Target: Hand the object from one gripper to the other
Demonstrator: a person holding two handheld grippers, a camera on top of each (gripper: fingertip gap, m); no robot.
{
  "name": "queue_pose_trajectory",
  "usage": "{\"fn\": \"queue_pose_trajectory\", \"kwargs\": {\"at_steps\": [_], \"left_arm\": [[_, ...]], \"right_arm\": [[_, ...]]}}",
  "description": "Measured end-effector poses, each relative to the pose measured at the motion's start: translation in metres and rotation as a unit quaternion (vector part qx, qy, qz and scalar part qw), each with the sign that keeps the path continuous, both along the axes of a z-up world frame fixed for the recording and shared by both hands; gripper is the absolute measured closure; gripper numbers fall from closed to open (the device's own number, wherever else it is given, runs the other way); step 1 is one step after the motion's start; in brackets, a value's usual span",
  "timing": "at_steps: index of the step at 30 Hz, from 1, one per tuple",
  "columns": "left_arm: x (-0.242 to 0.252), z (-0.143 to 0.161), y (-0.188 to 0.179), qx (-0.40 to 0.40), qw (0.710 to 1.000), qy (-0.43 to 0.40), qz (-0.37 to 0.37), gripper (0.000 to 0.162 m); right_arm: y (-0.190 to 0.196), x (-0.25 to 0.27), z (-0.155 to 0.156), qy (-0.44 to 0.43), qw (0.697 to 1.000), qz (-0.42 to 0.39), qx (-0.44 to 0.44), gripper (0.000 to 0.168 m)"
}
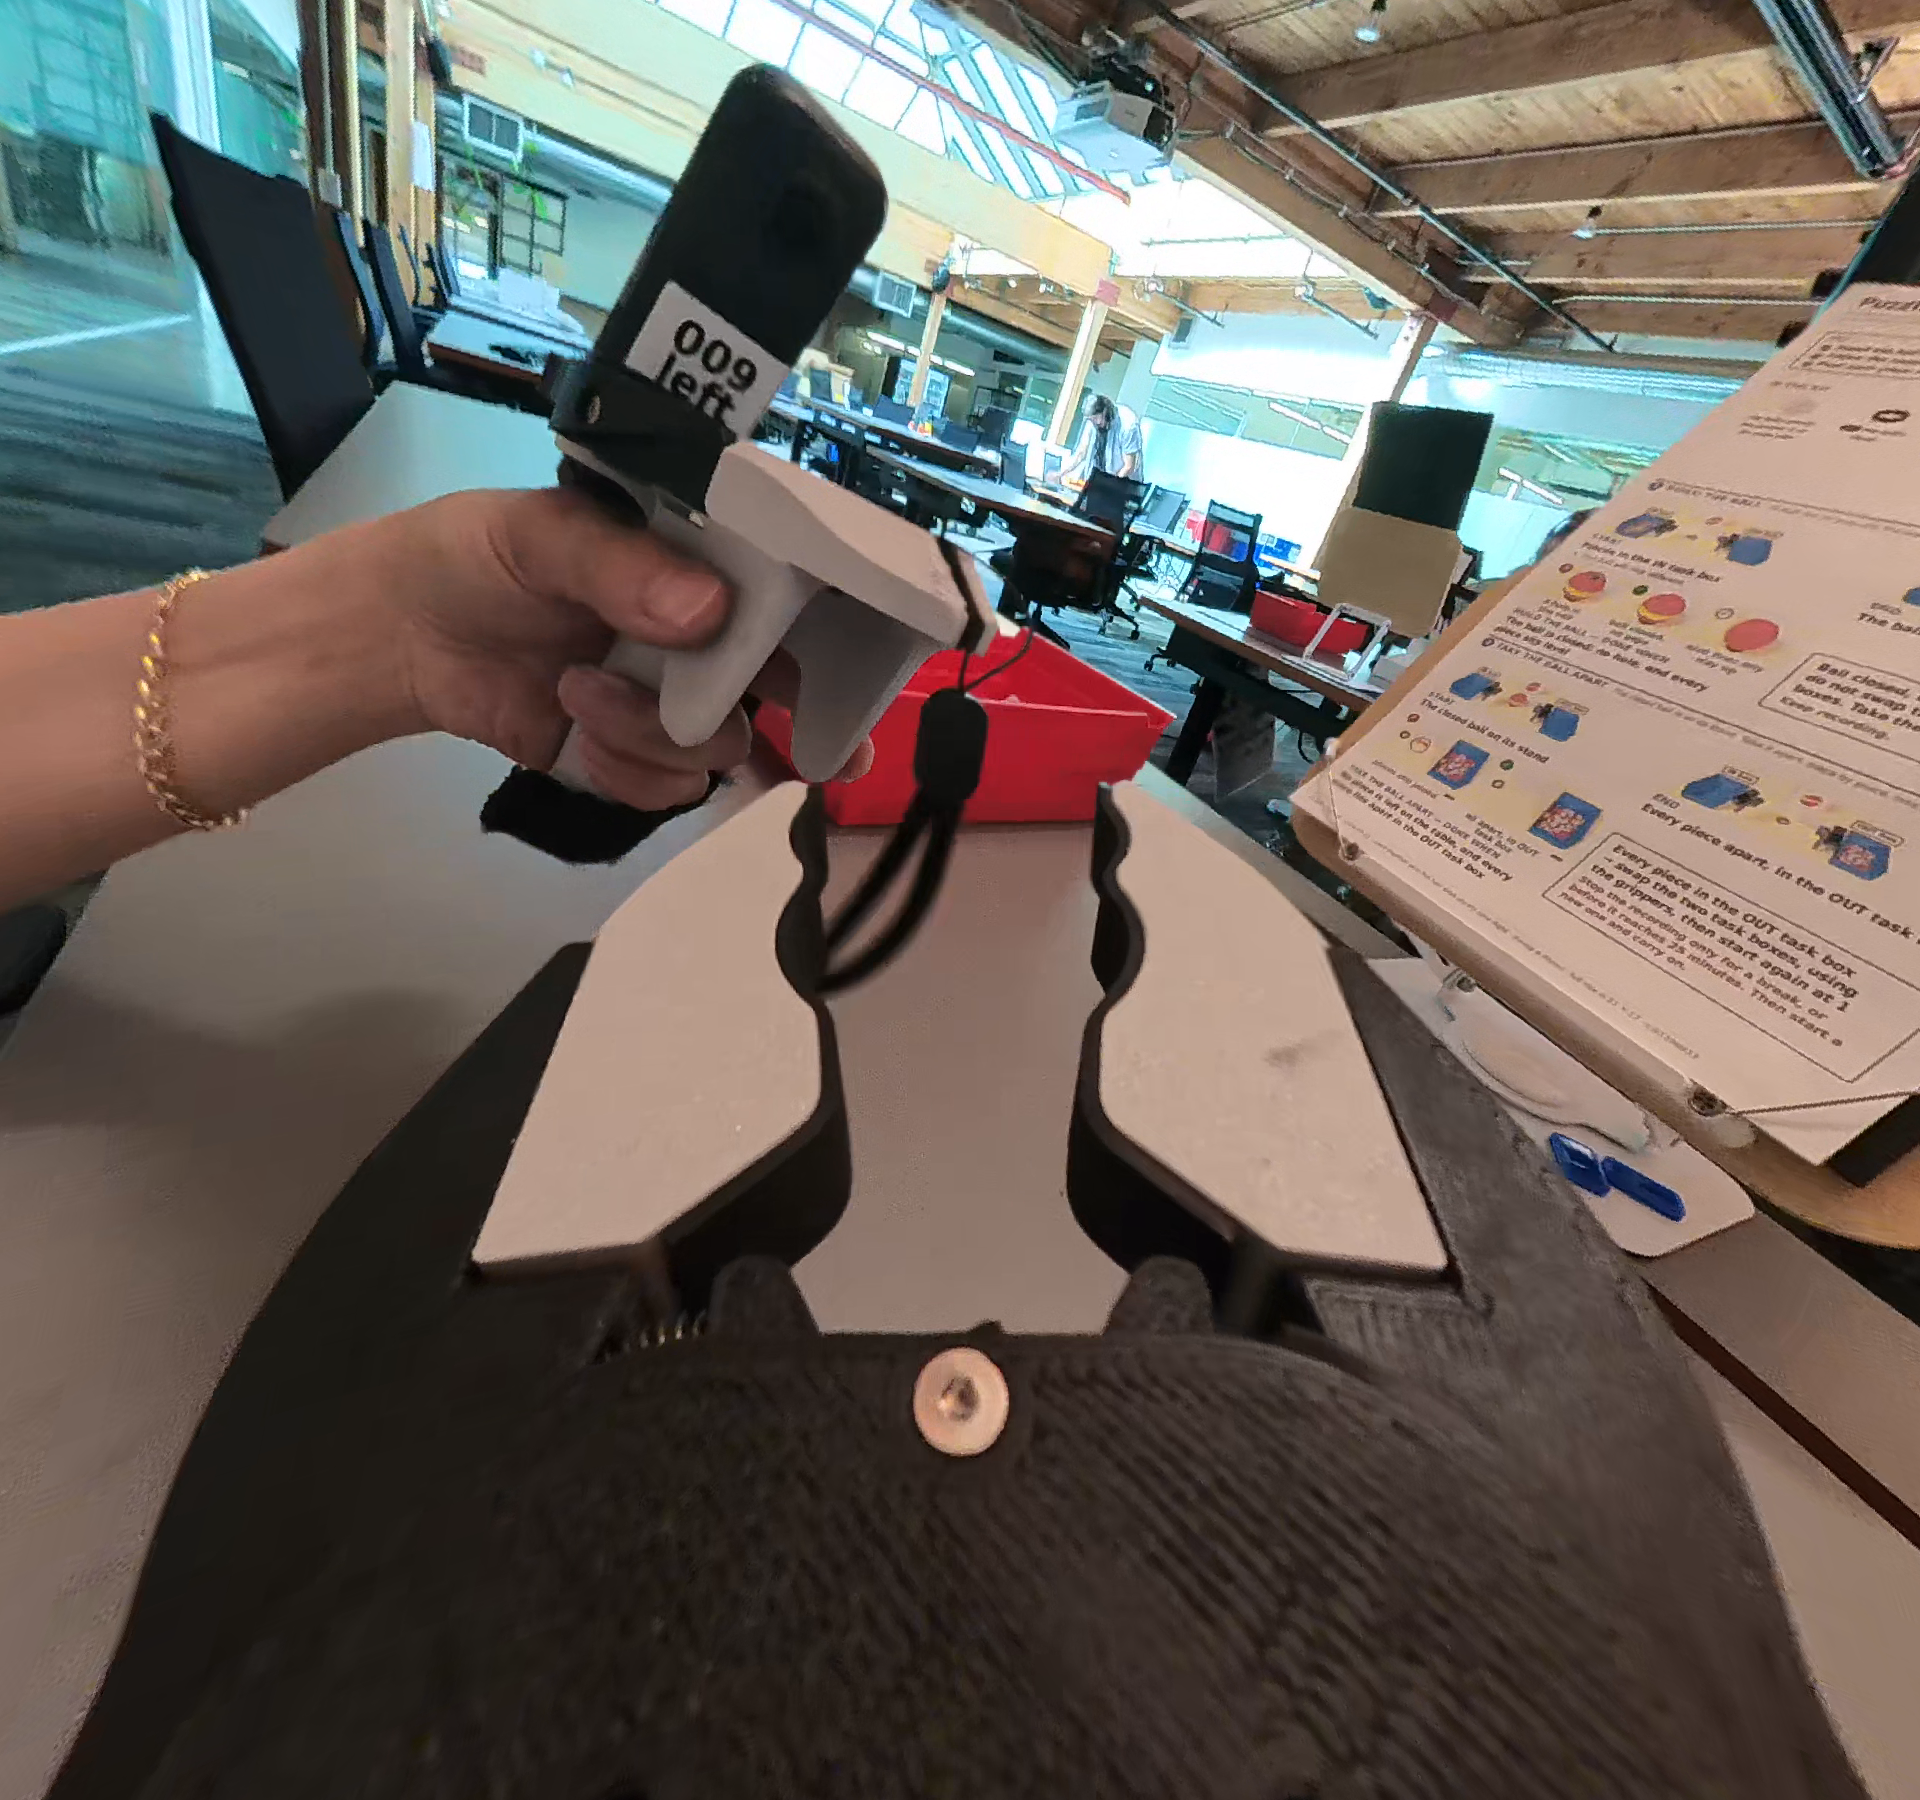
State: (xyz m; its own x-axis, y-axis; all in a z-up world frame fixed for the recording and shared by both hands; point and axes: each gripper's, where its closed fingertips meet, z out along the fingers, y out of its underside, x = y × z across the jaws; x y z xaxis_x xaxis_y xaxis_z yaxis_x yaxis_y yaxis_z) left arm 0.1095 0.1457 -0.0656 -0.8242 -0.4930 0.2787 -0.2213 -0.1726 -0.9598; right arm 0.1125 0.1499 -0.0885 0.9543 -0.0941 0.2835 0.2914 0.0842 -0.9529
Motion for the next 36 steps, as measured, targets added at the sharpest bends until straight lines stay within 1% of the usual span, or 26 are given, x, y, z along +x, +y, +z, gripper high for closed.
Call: {"fn": "queue_pose_trajectory", "kwargs": {"at_steps": [1,2,3,4,5,7,9,11,13,14,15,16,18,19,23,25,27,29,32,34,36], "left_arm": [[-0.003,0.0,-0.002,-0.003,1.0,-0.001,-0.003,0.162],[-0.008,0.0,-0.005,-0.005,1.0,-0.002,-0.01,0.162],[-0.011,0.001,-0.006,-0.006,1.0,-0.004,-0.013,0.162],[-0.013,0.002,-0.007,-0.007,1.0,-0.007,-0.011,0.162],[-0.016,0.003,-0.007,-0.009,1.0,-0.011,-0.011,0.162],[-0.021,0.006,-0.007,-0.005,1.0,-0.015,-0.013,0.162],[-0.023,0.006,-0.007,0.005,1.0,-0.022,-0.009,0.162],[-0.024,0.007,-0.007,0.004,1.0,-0.019,-0.008,0.162],[-0.025,0.004,-0.005,0.017,1.0,-0.02,-0.004,0.162],[-0.024,0.002,-0.003,0.033,0.999,-0.023,0.005,0.156],[-0.022,-0.002,0.0,0.053,0.998,-0.029,0.018,0.137],[-0.021,-0.006,0.003,0.076,0.996,-0.034,0.027,0.13],[-0.019,-0.014,0.005,0.111,0.992,-0.044,0.033,0.122],[-0.019,-0.016,0.004,0.116,0.991,-0.051,0.031,0.12],[-0.022,-0.017,-0.011,0.082,0.994,-0.071,-0.014,0.131],[-0.025,-0.022,-0.019,0.078,0.994,-0.068,-0.042,0.133],[-0.028,-0.028,-0.025,0.084,0.992,-0.069,-0.065,0.136],[-0.026,-0.033,-0.025,0.099,0.991,-0.071,-0.06,0.152],[-0.025,-0.037,-0.026,0.108,0.99,-0.069,-0.064,0.153],[-0.021,-0.036,-0.024,0.109,0.99,-0.074,-0.051,0.154],[-0.015,-0.032,-0.02,0.095,0.992,-0.073,-0.027,0.154]], "right_arm": [[0.001,-0.002,-0.004,-0.005,1.0,-0.005,-0.007,0.125],[0.001,-0.005,-0.006,-0.012,1.0,-0.004,-0.012,0.134],[0.001,-0.008,-0.007,-0.02,1.0,-0.002,-0.01,0.149],[0.0,-0.011,-0.006,-0.023,1.0,0.0,-0.006,0.16],[-0.002,-0.014,-0.004,-0.016,1.0,0.002,-0.003,0.164],[-0.002,-0.023,-0.004,0.0,1.0,0.031,-0.007,0.164],[-0.002,-0.024,-0.003,0.0,1.0,0.029,-0.013,0.165],[-0.005,-0.019,0.004,-0.002,1.0,0.006,-0.002,0.166],[-0.01,-0.014,0.006,0.018,1.0,0.011,-0.017,0.166],[-0.012,-0.013,0.007,0.037,0.999,0.02,-0.021,0.166],[-0.016,-0.013,0.008,0.056,0.998,0.035,-0.022,0.166],[-0.018,-0.015,0.007,0.079,0.995,0.055,-0.028,0.166],[-0.023,-0.015,0.002,0.117,0.989,0.079,-0.039,0.166],[-0.024,-0.015,0.0,0.134,0.986,0.09,-0.041,0.166],[-0.023,-0.022,-0.015,0.225,0.961,0.148,-0.068,0.166],[-0.02,-0.029,-0.022,0.244,0.95,0.171,-0.088,0.166],[-0.019,-0.037,-0.02,0.252,0.944,0.197,-0.079,0.166],[-0.018,-0.038,-0.022,0.259,0.941,0.2,-0.086,0.166],[-0.018,-0.037,-0.027,0.258,0.941,0.199,-0.095,0.165],[-0.017,-0.034,-0.026,0.265,0.941,0.192,-0.086,0.165],[-0.016,-0.027,-0.024,0.257,0.948,0.173,-0.068,0.165]]}}
